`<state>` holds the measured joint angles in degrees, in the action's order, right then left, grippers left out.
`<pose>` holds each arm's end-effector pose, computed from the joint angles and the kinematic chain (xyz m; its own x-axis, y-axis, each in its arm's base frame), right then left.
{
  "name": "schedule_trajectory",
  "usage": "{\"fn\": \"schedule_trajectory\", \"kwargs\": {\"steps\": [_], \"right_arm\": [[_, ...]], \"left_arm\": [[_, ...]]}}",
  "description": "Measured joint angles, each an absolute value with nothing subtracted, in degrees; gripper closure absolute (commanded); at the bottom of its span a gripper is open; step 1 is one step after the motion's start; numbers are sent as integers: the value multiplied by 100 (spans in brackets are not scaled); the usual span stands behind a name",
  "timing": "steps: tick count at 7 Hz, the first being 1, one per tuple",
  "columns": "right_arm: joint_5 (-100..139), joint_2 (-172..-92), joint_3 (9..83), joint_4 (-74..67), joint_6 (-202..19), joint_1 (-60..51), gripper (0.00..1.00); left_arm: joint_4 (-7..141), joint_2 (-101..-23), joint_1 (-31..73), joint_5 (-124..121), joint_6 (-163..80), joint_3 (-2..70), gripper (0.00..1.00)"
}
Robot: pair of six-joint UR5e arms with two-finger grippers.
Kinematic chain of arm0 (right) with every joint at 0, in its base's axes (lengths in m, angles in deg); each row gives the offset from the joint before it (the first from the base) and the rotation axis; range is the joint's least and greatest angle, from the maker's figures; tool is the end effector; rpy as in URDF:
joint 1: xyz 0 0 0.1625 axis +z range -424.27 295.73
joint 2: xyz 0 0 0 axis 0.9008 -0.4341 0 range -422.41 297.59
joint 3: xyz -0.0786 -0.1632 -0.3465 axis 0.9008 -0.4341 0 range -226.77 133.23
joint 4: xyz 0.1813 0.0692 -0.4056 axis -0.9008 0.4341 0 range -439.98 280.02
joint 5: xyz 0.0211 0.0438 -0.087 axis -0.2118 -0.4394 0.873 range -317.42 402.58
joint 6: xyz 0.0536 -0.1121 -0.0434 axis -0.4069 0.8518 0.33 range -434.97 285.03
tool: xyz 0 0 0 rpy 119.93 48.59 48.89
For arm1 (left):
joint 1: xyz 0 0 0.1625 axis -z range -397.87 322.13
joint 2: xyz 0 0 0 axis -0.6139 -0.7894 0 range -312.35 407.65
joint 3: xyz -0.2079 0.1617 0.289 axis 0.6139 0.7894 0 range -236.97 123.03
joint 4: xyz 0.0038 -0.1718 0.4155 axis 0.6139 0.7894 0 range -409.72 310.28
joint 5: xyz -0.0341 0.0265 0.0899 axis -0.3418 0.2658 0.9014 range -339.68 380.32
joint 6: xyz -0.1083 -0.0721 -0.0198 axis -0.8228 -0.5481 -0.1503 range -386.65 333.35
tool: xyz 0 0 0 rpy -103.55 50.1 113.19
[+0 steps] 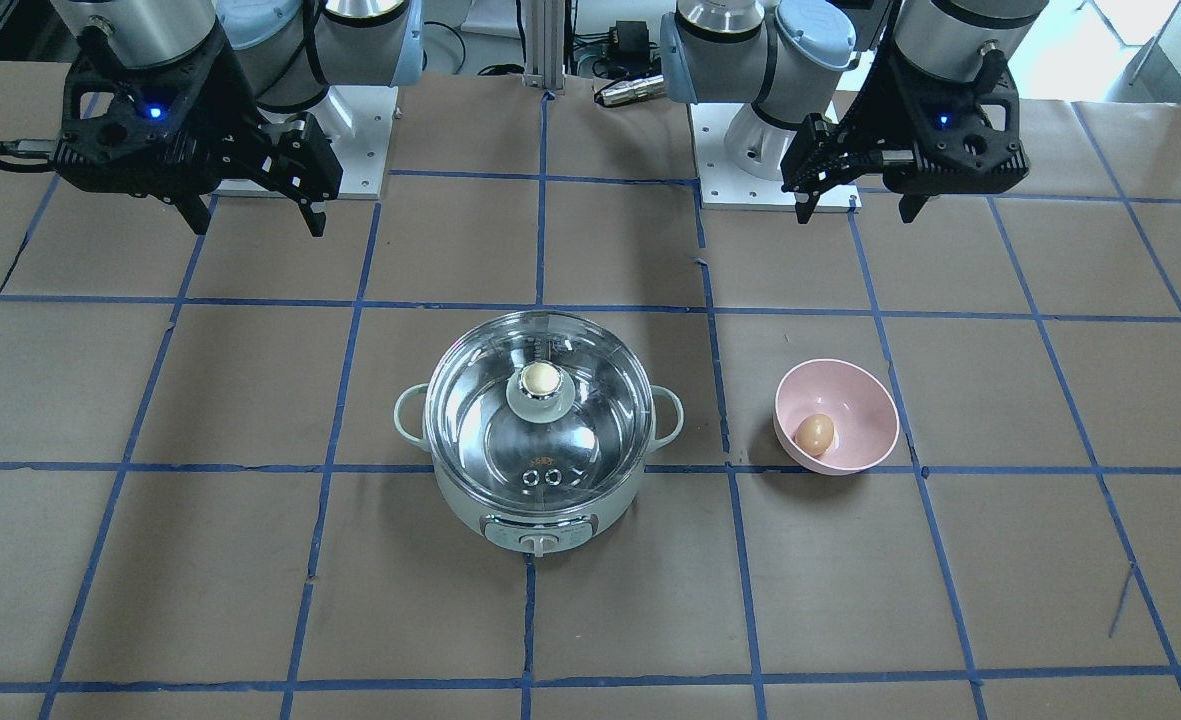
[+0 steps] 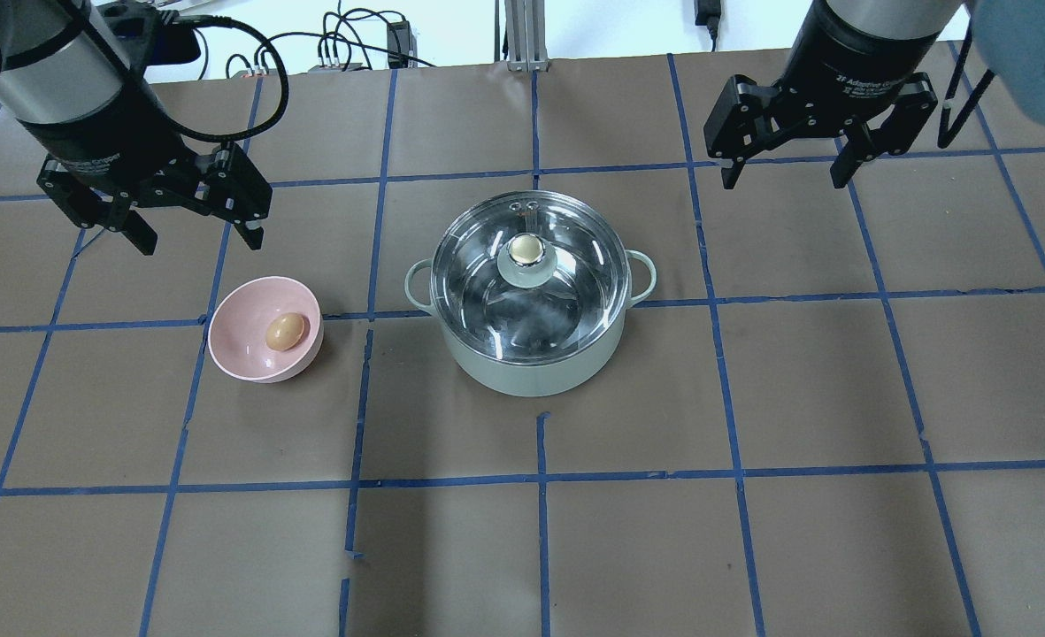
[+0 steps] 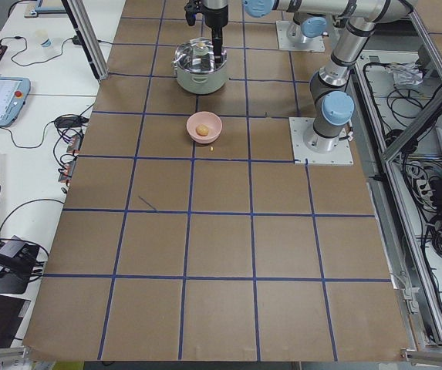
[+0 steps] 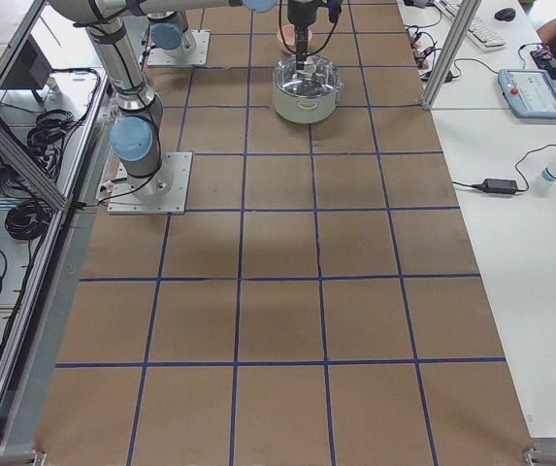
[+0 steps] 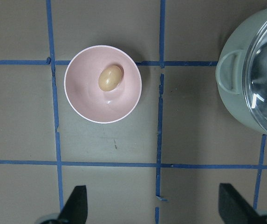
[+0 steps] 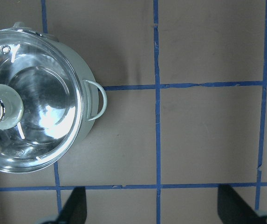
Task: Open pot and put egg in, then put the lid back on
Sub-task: 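Lower the right gripper onto the lid knob while the left descends toward the egg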
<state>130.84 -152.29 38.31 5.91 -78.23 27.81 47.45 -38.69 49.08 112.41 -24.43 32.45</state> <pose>0.1564 -0.5246 0.4591 -0.9993 0.0201 -0.0310 0.0204 0.9997 -0.0104 -0.1020 -0.5023 0.4479 -0.9993 -0.0127 -0.0344 -0.0145 0.9985 0.0524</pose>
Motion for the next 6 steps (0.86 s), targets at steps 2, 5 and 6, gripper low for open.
{"fn": "schedule_trajectory", "kwargs": {"steps": [2, 5, 6], "right_arm": [[13142, -15159, 3799, 548, -7910, 2852, 4], [13179, -14428, 3700, 1285, -8384, 3738, 7], [13169, -14041, 3601, 1682, -8781, 4151, 7]], "left_arm": [[4740, -3876, 4819, 11262, -1945, 3375, 0], [4089, -4146, 4544, 11290, -1462, 3959, 0], [3645, -4318, 4479, 11293, -1327, 4161, 1]]}}
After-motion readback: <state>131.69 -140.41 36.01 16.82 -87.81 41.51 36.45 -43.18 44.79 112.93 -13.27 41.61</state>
